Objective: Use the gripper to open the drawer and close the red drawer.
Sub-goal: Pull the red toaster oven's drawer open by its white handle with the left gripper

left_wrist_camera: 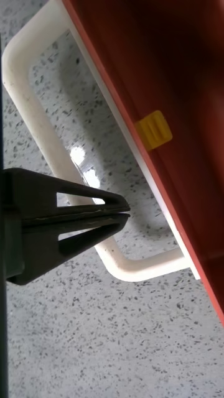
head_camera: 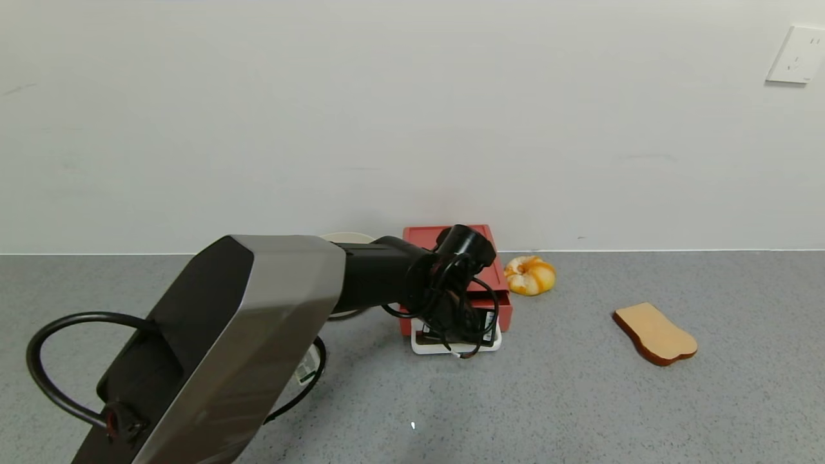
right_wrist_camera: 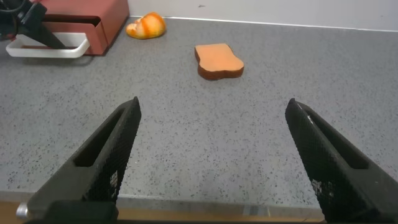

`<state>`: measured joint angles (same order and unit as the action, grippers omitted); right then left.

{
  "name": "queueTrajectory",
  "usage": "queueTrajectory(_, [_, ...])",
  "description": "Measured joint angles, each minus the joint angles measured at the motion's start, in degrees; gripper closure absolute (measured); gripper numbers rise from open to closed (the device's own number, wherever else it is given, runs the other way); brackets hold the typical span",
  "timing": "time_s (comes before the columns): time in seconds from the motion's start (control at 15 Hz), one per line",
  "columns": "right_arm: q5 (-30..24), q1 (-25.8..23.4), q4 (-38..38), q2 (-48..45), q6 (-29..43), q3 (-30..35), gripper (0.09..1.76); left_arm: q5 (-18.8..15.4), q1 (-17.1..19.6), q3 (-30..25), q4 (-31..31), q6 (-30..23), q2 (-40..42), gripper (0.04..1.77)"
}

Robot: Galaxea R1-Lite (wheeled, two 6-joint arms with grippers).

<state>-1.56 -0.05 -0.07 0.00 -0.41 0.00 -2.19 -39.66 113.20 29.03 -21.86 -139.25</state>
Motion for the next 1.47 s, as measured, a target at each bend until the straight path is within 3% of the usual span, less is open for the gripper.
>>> queueTrajectory(0.73, [0.0,-0.02,0.0,0.0,0.01,0.0,0.14,0.49,-2.9,-1.02,8.09,-7.41,2.34,1.7])
queueTrajectory(1.47, [0.0,0.0,0.0,0.0,0.0,0.0,0.14,0.68,-5.74,-5.1,8.51,-13.06,4.41,1.7])
